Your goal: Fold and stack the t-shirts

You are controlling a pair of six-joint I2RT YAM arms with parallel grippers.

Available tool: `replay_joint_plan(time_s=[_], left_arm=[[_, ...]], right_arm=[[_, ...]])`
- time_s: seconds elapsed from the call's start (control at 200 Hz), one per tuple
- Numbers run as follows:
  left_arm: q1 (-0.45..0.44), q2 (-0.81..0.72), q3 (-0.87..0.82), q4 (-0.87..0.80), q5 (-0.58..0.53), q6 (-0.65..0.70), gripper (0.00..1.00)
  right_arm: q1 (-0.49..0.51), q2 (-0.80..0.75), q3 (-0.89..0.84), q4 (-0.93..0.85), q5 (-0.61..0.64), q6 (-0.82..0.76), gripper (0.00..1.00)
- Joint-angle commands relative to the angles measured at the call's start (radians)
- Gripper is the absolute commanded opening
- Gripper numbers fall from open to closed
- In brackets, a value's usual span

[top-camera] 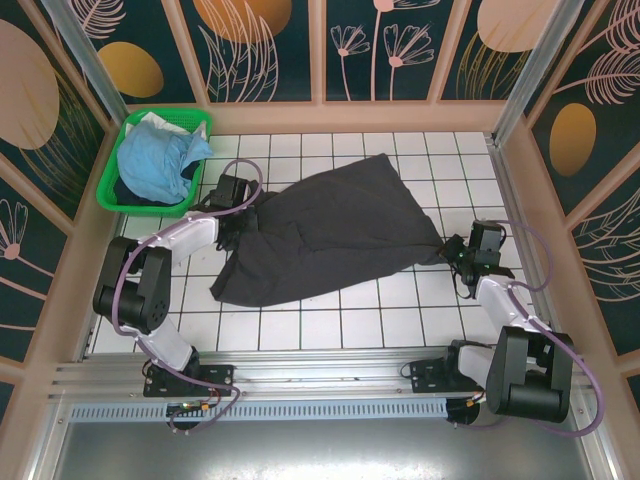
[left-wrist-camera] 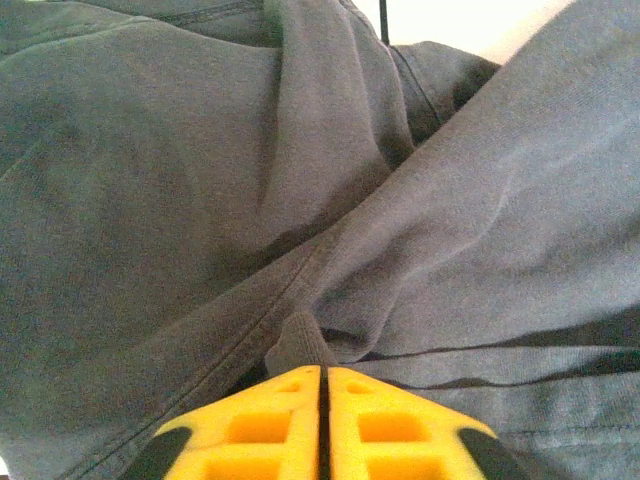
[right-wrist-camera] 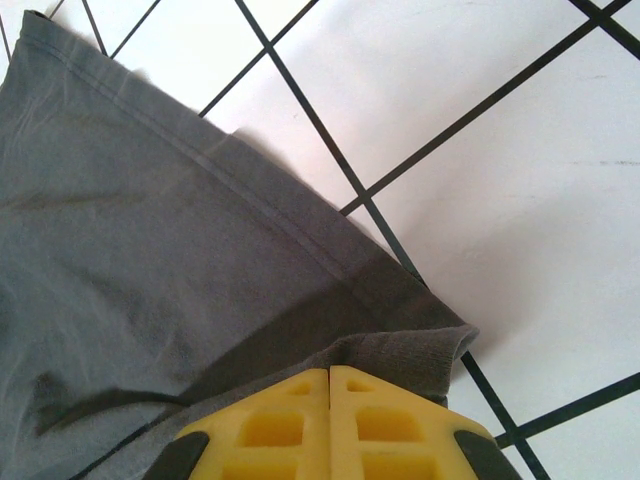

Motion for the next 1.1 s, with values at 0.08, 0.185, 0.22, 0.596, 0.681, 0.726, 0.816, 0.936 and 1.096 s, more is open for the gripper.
replay_joint_plan(time_s=[0.08, 0.185, 0.22, 0.596, 0.681, 0.726, 0.816, 0.936, 1.096], left_arm=[[-0.003, -0.071, 0.015, -0.024, -0.005, -0.012, 0.05], [-0.002, -0.154, 0.042, -0.046, -0.018, -0.007, 0.00], [-0.003, -0.192, 0.054, -0.051, -0.020, -0.003, 0.00], [-0.002, -0.576, 0.268, -0.089, -0.071, 0.069, 0.00], [-0.003, -0.673, 0.309, -0.034, -0.066, 0.084, 0.00], [-0.003, -0.722, 0.321, 0.006, -0.078, 0.085, 0.00], [-0.001, -0.771, 0.363, 0.042, -0.136, 0.094, 0.00], [-0.002, -0.709, 0.466, -0.008, -0.200, 0.113, 0.00], [-0.001, -0.549, 0.531, 0.054, -0.277, 0.161, 0.00]], right_arm=[[-0.006, -0.025, -0.002, -0.014, -0.014, -0.024, 0.00], [0.005, -0.075, 0.029, -0.058, -0.004, -0.024, 0.00], [0.012, -0.096, 0.047, -0.080, 0.006, -0.027, 0.00], [0.176, -0.302, 0.497, -0.409, 0.186, -0.115, 0.00], [0.199, -0.350, 0.638, -0.479, 0.194, -0.135, 0.00], [0.199, -0.377, 0.714, -0.509, 0.179, -0.146, 0.00], [0.199, -0.412, 0.843, -0.546, 0.139, -0.159, 0.00], [0.200, -0.400, 0.925, -0.554, 0.111, -0.165, 0.00], [0.199, -0.256, 0.919, -0.474, 0.167, -0.184, 0.00]])
